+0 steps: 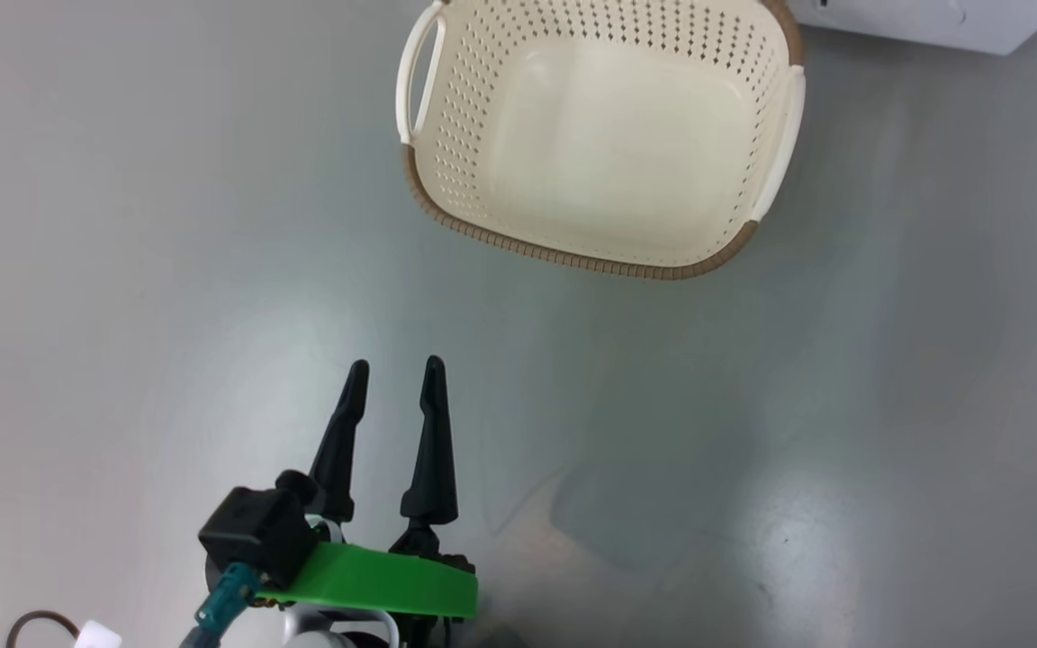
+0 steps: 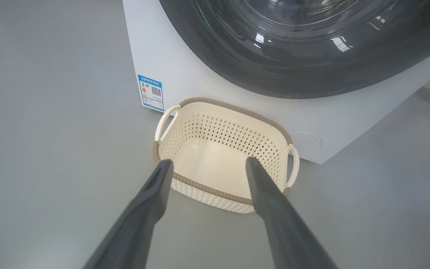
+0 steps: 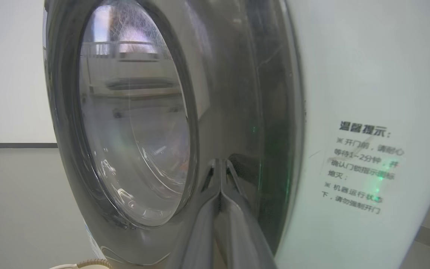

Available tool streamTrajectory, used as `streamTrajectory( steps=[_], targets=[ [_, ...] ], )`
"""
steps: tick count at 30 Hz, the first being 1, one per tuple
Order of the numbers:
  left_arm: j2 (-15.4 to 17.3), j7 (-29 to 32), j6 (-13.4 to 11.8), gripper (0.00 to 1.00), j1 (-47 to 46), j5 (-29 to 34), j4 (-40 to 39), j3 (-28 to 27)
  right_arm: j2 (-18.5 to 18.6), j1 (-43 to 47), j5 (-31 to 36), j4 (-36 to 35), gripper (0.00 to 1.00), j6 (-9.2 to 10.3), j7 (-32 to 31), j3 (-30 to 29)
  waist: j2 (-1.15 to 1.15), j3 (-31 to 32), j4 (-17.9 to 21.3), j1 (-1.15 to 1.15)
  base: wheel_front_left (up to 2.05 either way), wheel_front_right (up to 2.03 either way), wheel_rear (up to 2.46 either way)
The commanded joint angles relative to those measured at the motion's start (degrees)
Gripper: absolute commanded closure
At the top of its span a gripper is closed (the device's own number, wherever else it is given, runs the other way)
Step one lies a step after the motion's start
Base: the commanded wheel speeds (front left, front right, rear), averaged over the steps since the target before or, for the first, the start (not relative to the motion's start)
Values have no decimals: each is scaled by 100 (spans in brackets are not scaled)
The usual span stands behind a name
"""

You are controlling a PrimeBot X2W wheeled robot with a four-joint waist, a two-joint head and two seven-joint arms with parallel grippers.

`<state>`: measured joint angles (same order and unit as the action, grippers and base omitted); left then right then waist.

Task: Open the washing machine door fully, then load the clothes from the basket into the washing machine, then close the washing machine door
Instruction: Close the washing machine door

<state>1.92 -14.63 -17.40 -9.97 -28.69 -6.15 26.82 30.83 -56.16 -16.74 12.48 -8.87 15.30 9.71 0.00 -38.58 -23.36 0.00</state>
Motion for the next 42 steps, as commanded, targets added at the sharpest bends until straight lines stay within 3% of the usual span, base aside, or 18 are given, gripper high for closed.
streamTrajectory(
  steps=[1, 10, 13, 16, 19, 20, 22, 29, 42],
  targets=[
    [96, -37, -6, 0, -12, -21, -88, -179, 58, -94, 5, -48, 100, 138, -30, -225, 0, 145, 74, 0, 0, 0, 0],
    [96, -37, 149, 0, -25, -52, 133, -479, -540, 806, -29, -235, 100, 138, -30, -291, 0, 887, 488, 0, 0, 0, 0],
    [96, -37, 236, 0, 24, -86, 249, -663, -770, 1278, -8, -351, 78, 138, -30, -309, 0, 1209, 689, 0, 0, 0, 0],
    [96, -37, 353, 0, 84, -119, 397, -861, -988, 1740, 28, -452, 65, 138, -30, -364, 0, 1524, 916, 0, 0, 0, 0],
    [96, -37, 522, 0, 142, -78, 573, -1077, -1154, 2174, 133, -552, 45, 138, -30, -378, 0, 1822, 1174, 0, 0, 0, 0],
    [96, -37, 576, 0, 164, -23, 624, -1154, -1221, 2309, 160, -591, 26, 138, -30, -404, 0, 1915, 1269, 0, 0, 0, 0],
    [96, -37, 619, 0, 228, 77, 717, -1335, -1363, 2574, 209, -696, 2, 138, -30, -472, 0, 2089, 1476, 0, 0, 0, 0],
    [96, -37, 857, 0, 500, 295, 1231, -1719, -1603, 3592, 387, -912, 0, 138, -30, -573, 0, 2789, 2029, 0, 0, 0, 0],
    [96, -37, 1127, 0, 939, 964, 1393, -2018, -1792, 5093, 771, -1183, 0, 138, -30, -1112, 0, 3577, 2349, 0, 0, 0, 0]
  ],
)
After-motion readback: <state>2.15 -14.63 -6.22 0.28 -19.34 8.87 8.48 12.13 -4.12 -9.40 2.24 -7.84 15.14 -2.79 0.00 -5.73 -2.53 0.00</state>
